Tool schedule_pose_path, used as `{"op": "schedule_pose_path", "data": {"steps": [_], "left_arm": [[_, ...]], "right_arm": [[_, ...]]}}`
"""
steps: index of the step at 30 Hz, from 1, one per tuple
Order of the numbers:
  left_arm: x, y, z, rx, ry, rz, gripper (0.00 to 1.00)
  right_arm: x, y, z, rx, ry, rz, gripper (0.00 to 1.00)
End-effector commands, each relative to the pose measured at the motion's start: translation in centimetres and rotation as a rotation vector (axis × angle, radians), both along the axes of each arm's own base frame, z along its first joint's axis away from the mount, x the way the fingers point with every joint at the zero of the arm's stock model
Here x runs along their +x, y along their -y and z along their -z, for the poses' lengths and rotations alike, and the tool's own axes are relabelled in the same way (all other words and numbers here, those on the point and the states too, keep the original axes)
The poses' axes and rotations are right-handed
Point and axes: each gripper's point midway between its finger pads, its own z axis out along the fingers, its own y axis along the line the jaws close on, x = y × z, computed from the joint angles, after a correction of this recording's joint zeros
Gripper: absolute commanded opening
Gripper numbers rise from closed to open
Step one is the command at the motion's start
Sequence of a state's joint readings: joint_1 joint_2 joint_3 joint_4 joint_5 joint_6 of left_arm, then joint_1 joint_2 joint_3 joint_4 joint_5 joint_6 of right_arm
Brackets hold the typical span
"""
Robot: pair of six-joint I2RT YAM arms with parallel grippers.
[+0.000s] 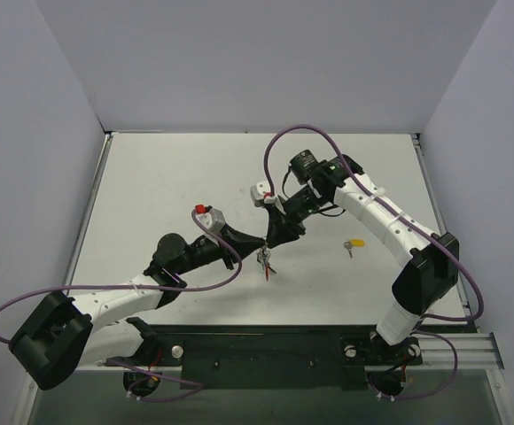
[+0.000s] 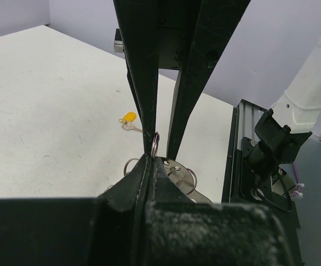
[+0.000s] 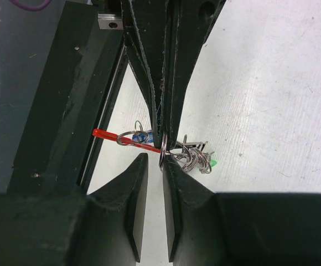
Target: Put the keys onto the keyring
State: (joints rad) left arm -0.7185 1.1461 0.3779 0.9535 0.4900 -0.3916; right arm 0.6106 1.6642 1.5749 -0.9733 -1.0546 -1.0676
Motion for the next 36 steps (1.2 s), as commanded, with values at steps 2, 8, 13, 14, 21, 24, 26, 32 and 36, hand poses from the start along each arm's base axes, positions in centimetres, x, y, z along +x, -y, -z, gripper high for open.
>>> {"op": "schedule_pose_path", "data": {"steps": [2,8,13,14,21,24,26,32,36], "left_arm": [[-0.2,-0.2,-3.3,-0.089,0.083,-0.006,0.0],[-0.2,-0.2,-3.1,-0.084,0.077,-0.005,0.0],[0.1,-0.3,-3.1,-0.091,0.057,-0.022,0.0],[0.2,-0.5,-3.1,-0.088,0.049,-0.032,0.05],[0.2,-2.4,-3.6,-0.046,0.083,-0.099,0.53],[-0.3,-3.1,-3.4,0.025,0.112,-0.11,0.54],[-0.7,-3.2,-3.1,0.07,0.151,-0.092,0.54],[-2.1,-1.8,-2.4,0.166,0.38,-0.053,0.53],[-0.3,-1.1,-2.7,0.18,0.435,-0.157,0.53]], "right_arm": [[0.2,-0.8,-1.0,0.018,-0.006,0.018,0.11],[0.8,-1.2,-1.5,0.008,-0.021,0.083,0.0],[1.1,-1.0,-1.6,-0.029,-0.037,0.133,0.0],[1.0,-0.8,-1.6,-0.037,-0.043,0.142,0.0],[-0.2,2.5,-0.4,-0.257,0.031,0.138,0.0],[-0.2,4.7,-0.7,-0.423,0.105,0.053,0.0],[-0.5,6.1,-1.1,-0.526,0.129,0.001,0.0],[-0.3,8.3,-1.5,-0.758,0.233,-0.049,0.0],[-0.1,8.4,-1.5,-0.794,0.259,-0.031,0.0]]}}
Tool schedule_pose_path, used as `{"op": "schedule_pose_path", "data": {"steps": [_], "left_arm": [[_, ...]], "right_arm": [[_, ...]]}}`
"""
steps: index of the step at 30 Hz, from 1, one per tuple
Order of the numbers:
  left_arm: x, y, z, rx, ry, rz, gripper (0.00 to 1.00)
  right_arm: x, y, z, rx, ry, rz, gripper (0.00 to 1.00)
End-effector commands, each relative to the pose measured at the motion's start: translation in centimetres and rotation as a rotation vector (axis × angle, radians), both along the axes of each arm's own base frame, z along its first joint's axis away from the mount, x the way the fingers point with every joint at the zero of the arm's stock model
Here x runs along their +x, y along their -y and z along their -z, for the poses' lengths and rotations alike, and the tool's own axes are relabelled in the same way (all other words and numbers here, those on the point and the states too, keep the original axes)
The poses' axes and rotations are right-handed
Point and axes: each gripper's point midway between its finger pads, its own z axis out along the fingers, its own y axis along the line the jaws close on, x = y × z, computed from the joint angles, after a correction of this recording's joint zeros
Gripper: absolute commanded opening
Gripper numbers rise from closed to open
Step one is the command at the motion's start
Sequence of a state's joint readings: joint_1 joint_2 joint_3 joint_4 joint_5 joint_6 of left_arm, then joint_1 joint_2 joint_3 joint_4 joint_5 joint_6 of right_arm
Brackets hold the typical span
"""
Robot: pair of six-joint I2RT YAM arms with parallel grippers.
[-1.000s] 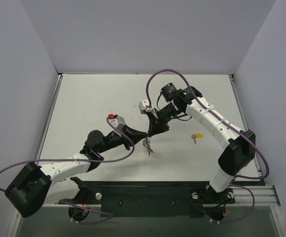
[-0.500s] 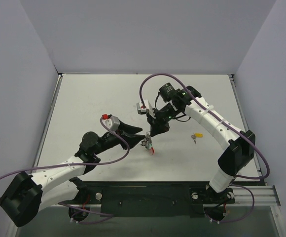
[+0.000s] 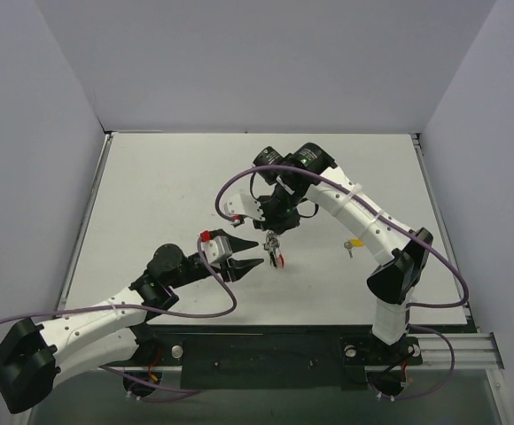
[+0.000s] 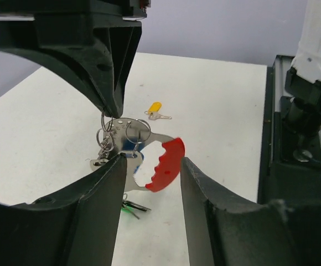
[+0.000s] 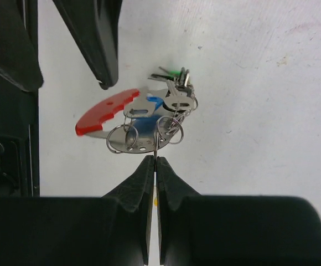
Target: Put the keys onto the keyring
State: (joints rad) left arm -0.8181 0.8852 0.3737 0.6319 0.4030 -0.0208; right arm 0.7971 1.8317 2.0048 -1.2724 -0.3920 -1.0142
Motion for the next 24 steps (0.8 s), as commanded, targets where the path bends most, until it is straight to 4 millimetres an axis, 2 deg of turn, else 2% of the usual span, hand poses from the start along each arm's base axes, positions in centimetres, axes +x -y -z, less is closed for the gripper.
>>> {"op": "schedule_pose_path", "data": {"steps": [1,10,16,19,24], "left_arm": [[2.7,0.5,-2.1,-0.004,0.16,-0.122,0.51],[5.2,1.4,-2.5,-0.059,0.158,-0.208,0.5],[5.1,1.6,-4.2,-0.147,0.187,-0.2,0.45],[4.6,2.2,-4.3,-0.167,0.189,-0.159,0.37],[4.4,2.6,-4.4,-0.198,0.183,-0.131,0.35]], "right_arm": [[-3.8,6.1,-0.6,-0.275,-0.098,0.014,0.0],[-4.2,6.0,-0.5,-0.297,-0.084,0.006,0.0],[-4.5,5.8,-0.5,-0.284,-0.098,0.005,0.0],[-4.7,5.6,-0.5,-0.277,-0.107,0.002,0.0],[-5.1,5.5,-0.6,-0.258,-0.117,0.0,0.0]]}}
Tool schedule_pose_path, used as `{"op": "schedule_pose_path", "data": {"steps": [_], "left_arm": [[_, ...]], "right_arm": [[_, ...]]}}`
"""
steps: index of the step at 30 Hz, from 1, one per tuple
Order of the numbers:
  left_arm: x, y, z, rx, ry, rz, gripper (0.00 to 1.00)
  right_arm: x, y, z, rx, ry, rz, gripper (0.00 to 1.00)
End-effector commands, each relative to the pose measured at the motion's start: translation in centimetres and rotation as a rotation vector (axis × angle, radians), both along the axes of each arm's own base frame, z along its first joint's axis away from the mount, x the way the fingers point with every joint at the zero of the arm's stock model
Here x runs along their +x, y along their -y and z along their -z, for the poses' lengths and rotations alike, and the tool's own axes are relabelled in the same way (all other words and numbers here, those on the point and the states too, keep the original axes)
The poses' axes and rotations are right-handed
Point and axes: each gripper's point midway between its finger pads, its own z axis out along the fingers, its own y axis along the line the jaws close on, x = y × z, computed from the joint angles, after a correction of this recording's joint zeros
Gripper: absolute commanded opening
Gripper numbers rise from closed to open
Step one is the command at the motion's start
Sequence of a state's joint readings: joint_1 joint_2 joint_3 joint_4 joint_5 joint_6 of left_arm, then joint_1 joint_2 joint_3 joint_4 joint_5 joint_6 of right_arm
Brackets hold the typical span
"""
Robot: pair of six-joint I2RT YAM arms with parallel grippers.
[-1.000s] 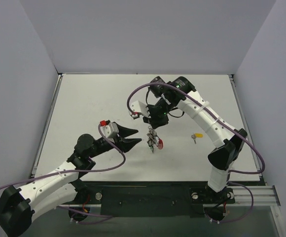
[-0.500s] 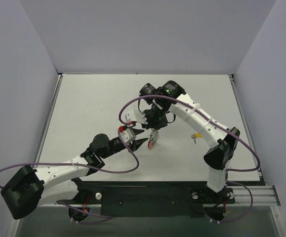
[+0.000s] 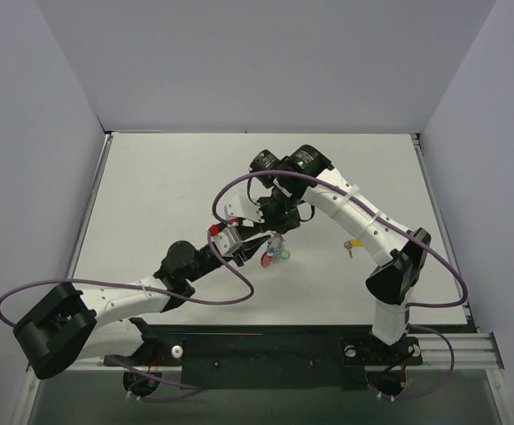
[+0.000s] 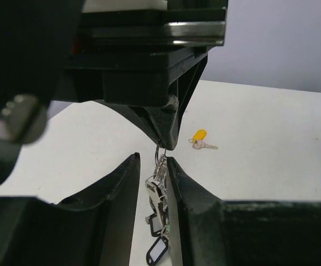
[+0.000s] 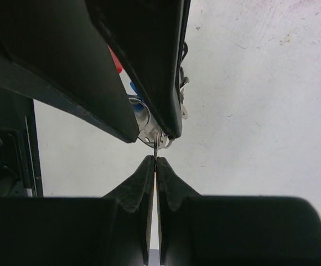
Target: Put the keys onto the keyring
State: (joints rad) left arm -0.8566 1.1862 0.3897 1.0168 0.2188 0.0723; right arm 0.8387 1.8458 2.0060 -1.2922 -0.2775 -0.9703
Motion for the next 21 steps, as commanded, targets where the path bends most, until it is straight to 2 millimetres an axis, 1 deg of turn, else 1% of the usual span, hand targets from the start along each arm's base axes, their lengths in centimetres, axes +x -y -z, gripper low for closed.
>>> {"op": "schedule_pose_path", "data": {"steps": [1,7,14,21], "left_arm": [[-0.4,0.6,-4.3,-0.138,0.065,0.04,0.35],[-0.3,1.2,-4.4,-0.148,0.068,0.064,0.31],[0.2,1.7,-3.4,-0.118,0.054,0.066,0.3],[0.2,2.3,-2.4,-0.047,0.05,0.089,0.29]], "right_arm": [[-5.1,4.8,-1.2,-0.154,-0.167,-0.015,0.0],[-5.4,4.7,-1.2,-0.14,-0.178,-0.014,0.0],[-5.5,4.7,-1.2,-0.13,-0.18,-0.013,0.0],[-5.5,4.8,-1.2,-0.129,-0.18,-0.007,0.0]]}}
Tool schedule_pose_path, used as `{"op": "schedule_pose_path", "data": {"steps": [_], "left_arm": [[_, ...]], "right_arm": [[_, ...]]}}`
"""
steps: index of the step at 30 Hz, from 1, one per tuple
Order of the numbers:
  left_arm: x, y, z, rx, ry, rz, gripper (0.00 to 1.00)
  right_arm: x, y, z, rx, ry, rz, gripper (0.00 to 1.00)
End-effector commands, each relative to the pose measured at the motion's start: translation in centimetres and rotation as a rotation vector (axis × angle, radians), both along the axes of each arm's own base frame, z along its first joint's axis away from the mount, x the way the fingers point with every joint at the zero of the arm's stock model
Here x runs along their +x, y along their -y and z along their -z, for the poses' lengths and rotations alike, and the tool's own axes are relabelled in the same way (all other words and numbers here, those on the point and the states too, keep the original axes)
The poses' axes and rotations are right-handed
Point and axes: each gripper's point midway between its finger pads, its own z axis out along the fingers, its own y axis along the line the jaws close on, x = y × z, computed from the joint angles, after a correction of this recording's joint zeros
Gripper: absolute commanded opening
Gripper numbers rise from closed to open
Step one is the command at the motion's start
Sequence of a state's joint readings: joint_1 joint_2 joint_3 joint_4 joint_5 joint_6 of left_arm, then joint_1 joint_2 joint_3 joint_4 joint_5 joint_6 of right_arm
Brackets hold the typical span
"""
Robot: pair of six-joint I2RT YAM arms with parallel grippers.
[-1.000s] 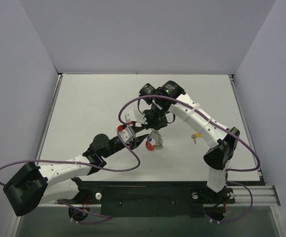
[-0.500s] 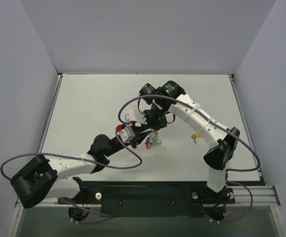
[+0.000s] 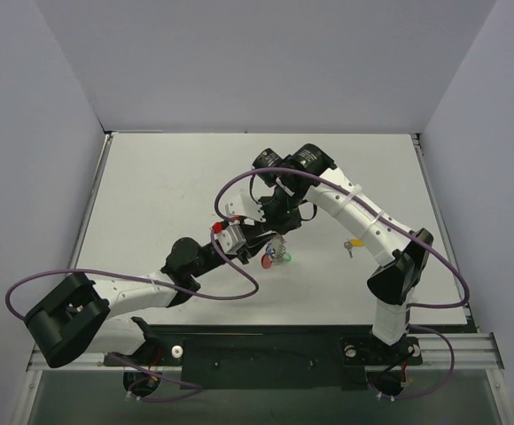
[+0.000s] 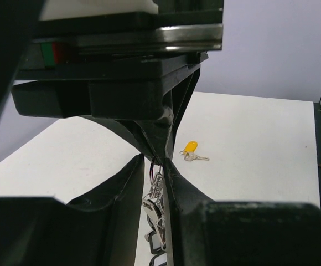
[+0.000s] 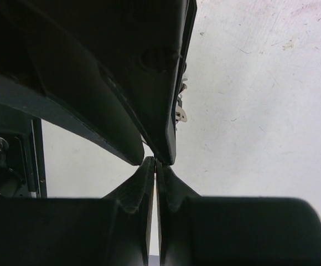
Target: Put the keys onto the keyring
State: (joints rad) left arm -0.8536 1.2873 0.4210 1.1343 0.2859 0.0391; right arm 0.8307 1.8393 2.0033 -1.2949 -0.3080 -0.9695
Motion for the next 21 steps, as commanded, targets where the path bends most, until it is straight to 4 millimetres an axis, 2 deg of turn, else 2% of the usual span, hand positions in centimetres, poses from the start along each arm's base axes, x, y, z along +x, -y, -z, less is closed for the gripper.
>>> {"op": "schedule_pose_path", "data": {"steps": [1,5,16,21], "left_arm": [[0.29,0.75,-1.74,-0.001,0.036,0.022,0.3],[0.33,0.67,-0.87,0.027,0.025,0.019,0.31],[-0.47,0.54,-1.42,0.004,0.04,0.065,0.32],[-0.53,0.49,-0.96,0.015,0.028,0.071,0.31]], "right_arm": [[-5.21,4.77,-1.11,-0.146,-0.155,-0.015,0.0],[-5.37,4.79,-1.39,-0.132,-0.157,-0.013,0.0],[-5.65,4.33,-1.31,-0.091,-0.183,-0.009,0.0],[-5.86,4.22,-1.35,-0.079,-0.197,-0.011,0.0]]}}
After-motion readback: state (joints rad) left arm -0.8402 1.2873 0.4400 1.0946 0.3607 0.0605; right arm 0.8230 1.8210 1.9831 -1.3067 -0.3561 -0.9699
